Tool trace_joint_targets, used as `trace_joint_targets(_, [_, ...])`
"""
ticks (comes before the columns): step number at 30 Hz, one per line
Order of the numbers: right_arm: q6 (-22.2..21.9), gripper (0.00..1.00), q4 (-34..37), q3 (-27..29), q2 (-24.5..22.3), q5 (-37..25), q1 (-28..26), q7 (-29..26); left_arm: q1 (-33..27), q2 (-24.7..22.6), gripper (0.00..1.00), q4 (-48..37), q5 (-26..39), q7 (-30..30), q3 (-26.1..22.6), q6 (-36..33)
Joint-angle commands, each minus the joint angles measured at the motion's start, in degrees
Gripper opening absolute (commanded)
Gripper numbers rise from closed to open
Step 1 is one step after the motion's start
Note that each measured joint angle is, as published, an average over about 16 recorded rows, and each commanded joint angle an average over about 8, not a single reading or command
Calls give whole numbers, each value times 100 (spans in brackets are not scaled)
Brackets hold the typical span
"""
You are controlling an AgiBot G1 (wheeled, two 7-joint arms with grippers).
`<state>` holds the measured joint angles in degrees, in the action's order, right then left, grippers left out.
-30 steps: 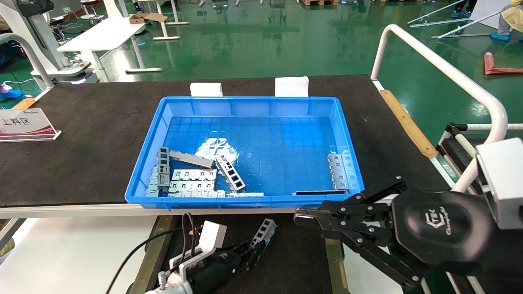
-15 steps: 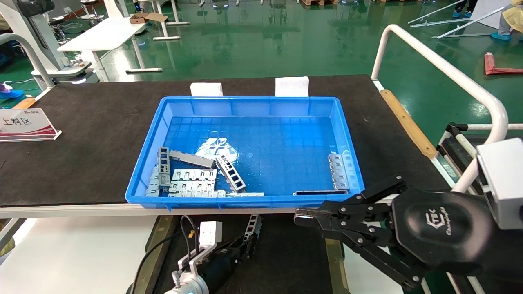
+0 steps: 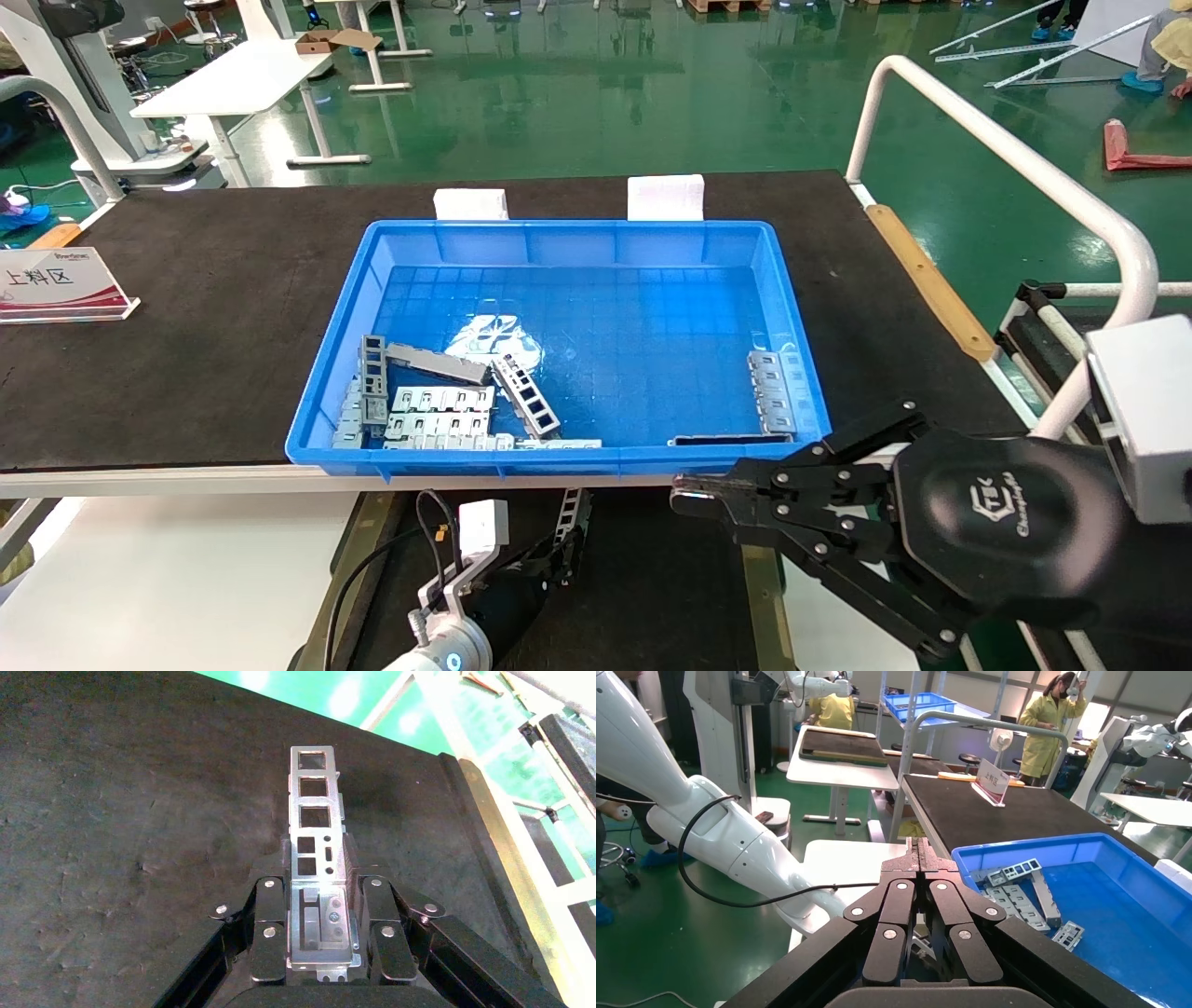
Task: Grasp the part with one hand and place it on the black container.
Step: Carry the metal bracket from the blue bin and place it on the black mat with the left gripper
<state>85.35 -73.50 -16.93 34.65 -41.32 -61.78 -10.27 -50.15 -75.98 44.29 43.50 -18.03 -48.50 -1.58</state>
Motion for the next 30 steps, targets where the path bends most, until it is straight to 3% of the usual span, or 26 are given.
trace_joint_targets(1, [0,1,0,-1,0,0,0,0,-5,-35,0,-51,9,15,34,-6])
trace_joint_targets(9, [-1,6,0,-3,-1,2,-1,2,9,-108,0,-187,-24,12,55,-13])
trace_joint_targets(11, [-2,17,0,-4,-2,3,-1,2,6,-116,3,-211,-41,1,39,-7])
trace_joint_targets(12, [-2,29,0,-4,-2,3,-1,2,4,-118,8,-219,-48,-4,30,-2])
trace_joint_targets(17, [-3,87,0,-6,-2,4,-1,3,-6,-122,70,-230,-89,-33,-14,38])
trace_joint_targets(19, [-3,100,0,-7,-3,4,-1,3,-9,-121,92,-225,-103,-43,-30,60])
trace_joint_targets(20, [-3,100,0,-7,-3,5,-2,3,-10,-120,99,-221,-110,-48,-37,71])
trace_joint_targets(21, [-3,100,0,-7,-3,5,-2,4,-11,-119,100,-218,-117,-52,-44,80])
trace_joint_targets(30, [-4,100,0,-10,-4,7,-2,5,-28,-94,100,-157,-148,-73,-80,83])
